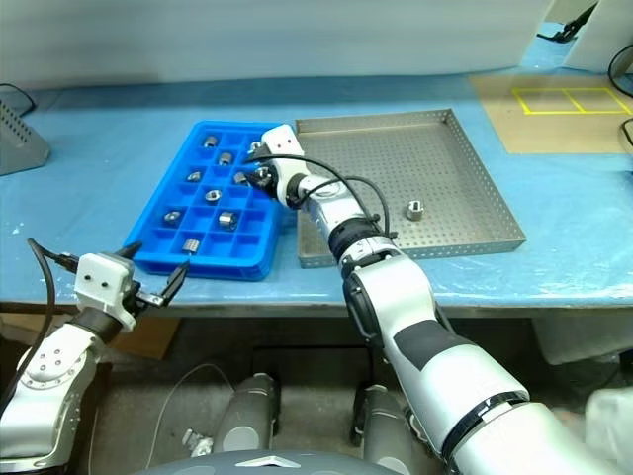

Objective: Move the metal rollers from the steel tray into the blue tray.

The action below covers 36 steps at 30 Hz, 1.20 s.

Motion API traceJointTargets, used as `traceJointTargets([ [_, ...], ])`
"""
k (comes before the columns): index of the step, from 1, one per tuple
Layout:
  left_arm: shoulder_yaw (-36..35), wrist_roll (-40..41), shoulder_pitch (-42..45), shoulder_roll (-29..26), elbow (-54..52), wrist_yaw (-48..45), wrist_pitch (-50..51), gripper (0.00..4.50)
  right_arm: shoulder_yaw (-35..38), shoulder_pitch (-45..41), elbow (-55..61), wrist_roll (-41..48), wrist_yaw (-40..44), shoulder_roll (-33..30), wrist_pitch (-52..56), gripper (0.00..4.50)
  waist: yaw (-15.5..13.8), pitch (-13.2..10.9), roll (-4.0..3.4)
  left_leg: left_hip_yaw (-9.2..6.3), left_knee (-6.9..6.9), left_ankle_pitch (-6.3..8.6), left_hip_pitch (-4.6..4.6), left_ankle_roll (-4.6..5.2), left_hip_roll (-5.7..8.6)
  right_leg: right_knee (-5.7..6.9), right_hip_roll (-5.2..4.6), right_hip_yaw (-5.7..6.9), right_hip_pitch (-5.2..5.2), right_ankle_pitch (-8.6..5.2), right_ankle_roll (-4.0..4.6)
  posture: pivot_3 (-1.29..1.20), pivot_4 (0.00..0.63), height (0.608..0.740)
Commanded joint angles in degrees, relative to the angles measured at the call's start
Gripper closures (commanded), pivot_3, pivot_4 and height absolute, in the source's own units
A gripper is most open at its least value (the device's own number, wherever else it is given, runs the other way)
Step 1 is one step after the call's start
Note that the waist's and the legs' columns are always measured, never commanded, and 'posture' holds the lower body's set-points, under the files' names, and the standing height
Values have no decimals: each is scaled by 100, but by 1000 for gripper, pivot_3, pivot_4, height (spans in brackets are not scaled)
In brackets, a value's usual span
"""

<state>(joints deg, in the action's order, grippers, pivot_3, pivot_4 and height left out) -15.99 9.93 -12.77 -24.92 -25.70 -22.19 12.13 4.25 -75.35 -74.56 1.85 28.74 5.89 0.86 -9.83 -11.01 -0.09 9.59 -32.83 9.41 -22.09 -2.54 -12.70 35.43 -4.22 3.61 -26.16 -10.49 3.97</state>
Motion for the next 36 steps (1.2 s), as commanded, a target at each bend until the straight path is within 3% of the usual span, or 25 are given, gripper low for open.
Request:
traceJointTargets([
  [1,-142,32,-47,-17,-263,68,54,0,83,-209,71,28,-102,42,-138,2825,-21,0,0,-4,3,0,0,0,0,0,0,0,-1,0,0,445,150,740],
  [10,-122,37,-137,-3,-483,134,221,0,97,-209,28,25,-139,88,-110,2825,-38,0,0,-23,7,0,-6,-1,2,-4,0,0,-4,7,19,459,150,740],
  [18,-14,39,-69,44,-527,196,289,0,97,-214,21,-56,-247,68,-198,272,-46,0,0,-46,7,0,-6,-1,3,-3,0,0,-4,-2,3,458,150,740],
  [22,313,56,344,74,-376,122,387,0,192,-177,61,-7,-349,-84,-270,272,-50,0,0,-47,7,-1,-5,-1,3,-2,0,1,-3,0,6,384,150,740],
  [29,971,54,1483,32,578,-330,270,0,360,80,172,-3,-735,-914,-297,272,-2,-1,-3,-7,-3,-2,0,-4,17,7,0,0,5,11,24,156,150,740],
  [36,1426,106,2655,189,1940,-965,-251,0,336,499,413,-29,-811,-1654,-6,272,407,0,-1,-2,-20,-5,-16,-6,43,16,1,-4,-4,19,36,-28,150,740],
])
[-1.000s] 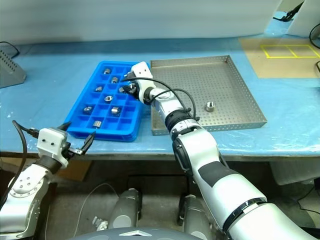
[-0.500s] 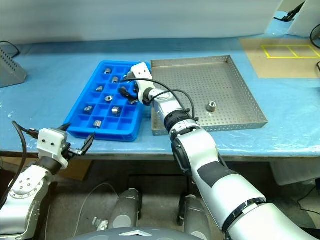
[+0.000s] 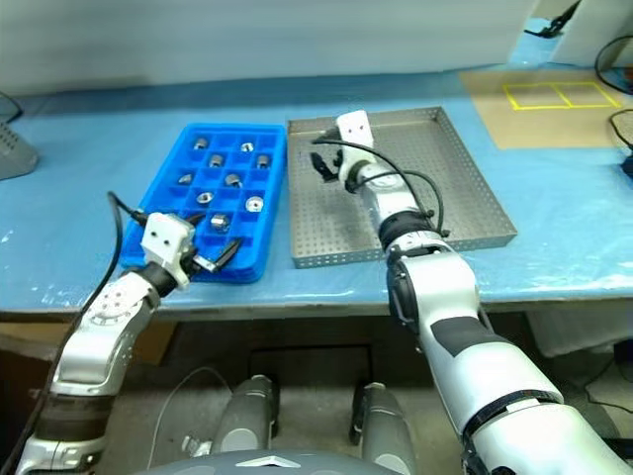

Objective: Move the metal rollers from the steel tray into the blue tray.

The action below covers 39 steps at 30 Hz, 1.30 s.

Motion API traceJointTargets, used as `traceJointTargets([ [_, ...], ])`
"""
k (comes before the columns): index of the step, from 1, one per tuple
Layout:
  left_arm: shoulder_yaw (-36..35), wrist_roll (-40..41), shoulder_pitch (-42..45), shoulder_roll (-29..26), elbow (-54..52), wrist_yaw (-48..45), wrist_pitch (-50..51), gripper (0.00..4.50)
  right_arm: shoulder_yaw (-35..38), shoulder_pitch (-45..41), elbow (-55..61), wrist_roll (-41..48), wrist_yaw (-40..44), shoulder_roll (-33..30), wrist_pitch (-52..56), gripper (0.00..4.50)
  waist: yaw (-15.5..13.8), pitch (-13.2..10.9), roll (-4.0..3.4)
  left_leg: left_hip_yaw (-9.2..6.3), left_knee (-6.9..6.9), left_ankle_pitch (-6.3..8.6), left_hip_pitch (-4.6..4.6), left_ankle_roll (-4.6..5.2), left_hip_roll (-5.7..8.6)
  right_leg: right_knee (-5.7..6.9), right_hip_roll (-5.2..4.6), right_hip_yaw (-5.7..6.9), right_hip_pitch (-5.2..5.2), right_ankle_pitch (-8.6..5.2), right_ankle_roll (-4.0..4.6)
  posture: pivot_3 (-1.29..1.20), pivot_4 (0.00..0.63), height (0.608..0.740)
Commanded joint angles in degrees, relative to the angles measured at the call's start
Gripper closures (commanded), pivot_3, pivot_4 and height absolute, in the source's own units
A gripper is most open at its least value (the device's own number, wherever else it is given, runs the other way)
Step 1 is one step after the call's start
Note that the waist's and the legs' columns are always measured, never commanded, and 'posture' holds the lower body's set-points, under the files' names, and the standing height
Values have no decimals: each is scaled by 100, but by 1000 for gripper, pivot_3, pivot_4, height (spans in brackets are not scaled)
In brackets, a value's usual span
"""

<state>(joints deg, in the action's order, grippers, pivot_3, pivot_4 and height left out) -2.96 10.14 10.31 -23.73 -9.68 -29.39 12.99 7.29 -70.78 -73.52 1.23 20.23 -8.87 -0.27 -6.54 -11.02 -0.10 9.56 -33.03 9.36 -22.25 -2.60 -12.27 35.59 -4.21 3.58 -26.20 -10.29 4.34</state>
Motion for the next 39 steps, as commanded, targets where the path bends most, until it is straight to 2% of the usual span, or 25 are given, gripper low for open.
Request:
traceJointTargets([
  [1,170,107,527,124,542,-337,-423,0,15,120,375,28,78,-275,155,272,140,0,0,0,-2,0,-1,1,2,3,0,0,-1,0,0,-61,150,740],
  [8,473,52,1316,393,1647,-842,-939,0,-73,658,830,-5,131,-748,710,272,462,1,1,5,-9,0,3,5,4,7,0,-2,1,1,1,-197,150,740],
  [11,481,80,1473,477,1958,-953,-1102,0,-98,827,1035,85,398,-741,1088,272,581,1,1,6,-12,-1,4,8,4,8,2,-2,0,2,2,-215,150,740],
  [17,483,46,1594,520,2286,-1076,-1322,0,47,943,1105,304,579,-619,1642,272,626,1,1,7,-18,-2,9,11,2,12,3,-2,4,3,5,-212,150,740],
  [20,438,38,1537,465,2249,-1059,-1352,0,4,955,1137,275,543,-601,1637,889,594,1,1,8,-21,-2,18,12,2,10,2,-2,15,3,5,-192,150,740],
  [24,332,53,1354,336,2035,-994,-1311,0,-71,827,1111,212,513,-518,1429,2350,584,1,1,8,-20,-2,17,12,1,11,2,-2,14,3,5,-135,150,740],
  [26,256,57,1178,266,1848,-917,-1267,0,-144,719,1057,178,548,-402,1275,2837,586,1,1,8,-19,-2,18,11,-1,10,2,-2,13,3,5,-96,150,740],
  [32,-18,91,568,91,1153,-612,-1069,0,-204,380,996,247,823,5,842,2824,553,1,0,15,-15,-1,18,10,-7,12,3,-1,7,3,6,9,150,740],
  [39,-408,154,-321,-93,-8,-193,-622,0,-415,178,940,252,1958,501,525,2824,353,0,0,16,-8,0,16,10,-20,6,3,4,8,1,8,146,150,740],
])
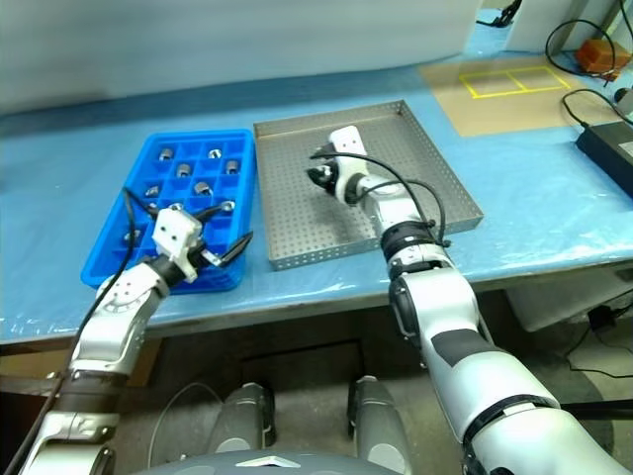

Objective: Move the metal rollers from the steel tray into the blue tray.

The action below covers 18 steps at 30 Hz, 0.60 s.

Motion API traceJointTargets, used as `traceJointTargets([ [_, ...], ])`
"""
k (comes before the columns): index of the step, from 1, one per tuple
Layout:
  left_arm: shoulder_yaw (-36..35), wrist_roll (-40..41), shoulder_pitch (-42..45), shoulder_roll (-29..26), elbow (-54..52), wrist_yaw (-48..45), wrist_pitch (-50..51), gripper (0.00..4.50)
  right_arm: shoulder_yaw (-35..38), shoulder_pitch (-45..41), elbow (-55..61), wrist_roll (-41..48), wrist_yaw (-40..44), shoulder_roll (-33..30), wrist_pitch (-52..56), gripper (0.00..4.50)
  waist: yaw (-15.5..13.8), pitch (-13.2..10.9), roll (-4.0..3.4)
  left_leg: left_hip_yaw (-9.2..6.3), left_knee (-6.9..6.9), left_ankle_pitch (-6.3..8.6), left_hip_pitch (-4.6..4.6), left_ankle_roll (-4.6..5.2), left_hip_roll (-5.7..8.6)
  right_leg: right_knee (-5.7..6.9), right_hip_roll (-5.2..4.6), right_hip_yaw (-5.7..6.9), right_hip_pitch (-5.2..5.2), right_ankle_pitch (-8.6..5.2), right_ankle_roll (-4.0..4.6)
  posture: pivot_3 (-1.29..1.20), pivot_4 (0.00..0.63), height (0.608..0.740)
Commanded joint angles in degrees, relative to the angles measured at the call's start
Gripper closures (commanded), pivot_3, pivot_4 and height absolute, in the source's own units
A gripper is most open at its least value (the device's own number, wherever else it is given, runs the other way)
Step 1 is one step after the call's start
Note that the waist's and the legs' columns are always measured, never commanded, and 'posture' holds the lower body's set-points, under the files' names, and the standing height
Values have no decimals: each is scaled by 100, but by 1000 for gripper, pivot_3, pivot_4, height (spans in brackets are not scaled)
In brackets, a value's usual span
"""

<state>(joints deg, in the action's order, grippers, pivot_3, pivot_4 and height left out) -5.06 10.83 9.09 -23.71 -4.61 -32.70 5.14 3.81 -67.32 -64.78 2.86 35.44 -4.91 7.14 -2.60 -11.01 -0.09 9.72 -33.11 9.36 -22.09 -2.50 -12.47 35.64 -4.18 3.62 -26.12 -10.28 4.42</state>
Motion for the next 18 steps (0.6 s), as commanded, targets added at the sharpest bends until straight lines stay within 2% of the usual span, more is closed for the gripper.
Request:
traceJointTargets([
  [1,-270,98,-326,-113,-666,199,230,0,-96,-166,102,100,613,165,-271,2824,-69,-1,-1,0,0,0,-2,0,-8,0,0,1,-1,-1,1,177,150,740],
  [7,-786,152,-1062,-253,-1274,467,502,0,-390,-18,606,239,2094,520,-620,2824,-302,-1,0,0,2,1,-2,-1,-27,-2,-1,5,0,-1,0,242,150,740],
  [14,-1365,245,-1395,-494,-1491,570,652,0,-852,371,1388,245,3082,734,-611,2824,-440,0,2,-4,2,1,2,-1,-31,-4,-1,7,7,-2,-2,279,150,740],
  [18,-1477,258,-1582,-510,-1739,645,770,0,-1228,591,1568,85,3320,725,-575,2824,-471,0,3,-5,6,1,0,-1,-31,-12,-1,7,7,-2,-2,300,150,740],
])
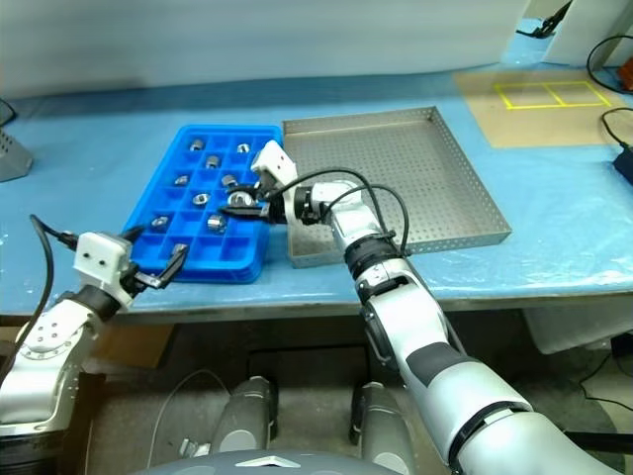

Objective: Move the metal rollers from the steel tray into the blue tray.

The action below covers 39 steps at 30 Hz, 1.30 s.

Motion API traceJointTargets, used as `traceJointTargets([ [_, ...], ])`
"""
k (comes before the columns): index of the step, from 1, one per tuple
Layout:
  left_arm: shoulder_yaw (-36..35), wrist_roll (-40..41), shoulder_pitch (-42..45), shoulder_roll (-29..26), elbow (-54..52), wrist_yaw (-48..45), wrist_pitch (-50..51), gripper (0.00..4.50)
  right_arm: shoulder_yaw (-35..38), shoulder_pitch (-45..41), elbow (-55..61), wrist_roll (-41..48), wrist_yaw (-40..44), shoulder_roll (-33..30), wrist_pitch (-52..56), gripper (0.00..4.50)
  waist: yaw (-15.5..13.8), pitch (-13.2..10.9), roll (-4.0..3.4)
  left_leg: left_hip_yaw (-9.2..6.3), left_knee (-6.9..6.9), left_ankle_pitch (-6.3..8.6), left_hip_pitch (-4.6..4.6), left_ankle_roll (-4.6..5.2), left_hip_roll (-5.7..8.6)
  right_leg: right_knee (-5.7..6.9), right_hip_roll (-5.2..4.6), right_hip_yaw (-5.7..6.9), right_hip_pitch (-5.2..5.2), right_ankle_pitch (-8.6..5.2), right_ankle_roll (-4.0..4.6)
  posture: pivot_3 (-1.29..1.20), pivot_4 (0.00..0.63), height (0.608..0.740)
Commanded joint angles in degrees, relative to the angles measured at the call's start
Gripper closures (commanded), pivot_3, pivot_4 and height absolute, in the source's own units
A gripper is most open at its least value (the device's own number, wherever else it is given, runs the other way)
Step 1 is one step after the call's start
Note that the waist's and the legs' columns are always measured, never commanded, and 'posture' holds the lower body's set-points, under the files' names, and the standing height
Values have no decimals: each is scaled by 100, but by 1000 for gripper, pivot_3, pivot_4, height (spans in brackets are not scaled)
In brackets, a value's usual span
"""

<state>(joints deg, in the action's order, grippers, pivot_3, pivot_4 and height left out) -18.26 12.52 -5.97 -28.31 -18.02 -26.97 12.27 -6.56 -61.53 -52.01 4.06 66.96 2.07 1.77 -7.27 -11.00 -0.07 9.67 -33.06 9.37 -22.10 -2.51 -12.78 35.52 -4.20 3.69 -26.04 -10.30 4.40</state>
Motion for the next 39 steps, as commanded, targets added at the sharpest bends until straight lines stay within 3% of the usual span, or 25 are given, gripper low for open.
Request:
traceJointTargets([
  [1,-154,90,-91,-41,-440,86,82,0,-228,21,295,-41,166,19,-14,2824,-9,0,0,0,0,0,-1,0,0,-1,0,0,-1,0,0,301,150,740],
  [10,69,37,-37,45,-575,203,246,0,-359,42,178,-109,-44,84,37,2824,-31,0,0,-5,3,0,2,-1,-1,0,0,1,0,-7,-13,298,150,740],
  [18,101,41,22,12,-378,116,155,0,-302,115,213,-61,-274,196,199,96,-24,0,0,-5,8,0,1,-1,0,-5,0,1,-1,-2,-4,288,150,740],
  [26,390,43,418,13,-104,-46,97,0,131,-139,18,93,-992,34,99,96,-17,0,0,-5,8,-1,3,-2,2,-4,0,0,1,-2,-4,206,150,740],
  [32,1119,-18,1442,227,892,-449,-169,0,536,-186,-20,172,-1581,-416,55,96,8,1,2,-2,3,-1,14,-3,9,0,-2,-2,12,-1,-3,53,150,740],
  [39,1696,-22,2615,531,2194,-1058,-694,0,700,325,599,153,-2015,-973,281,96,270,2,4,6,4,-3,4,-4,27,-2,1,-4,4,1,0,-121,150,740],
])
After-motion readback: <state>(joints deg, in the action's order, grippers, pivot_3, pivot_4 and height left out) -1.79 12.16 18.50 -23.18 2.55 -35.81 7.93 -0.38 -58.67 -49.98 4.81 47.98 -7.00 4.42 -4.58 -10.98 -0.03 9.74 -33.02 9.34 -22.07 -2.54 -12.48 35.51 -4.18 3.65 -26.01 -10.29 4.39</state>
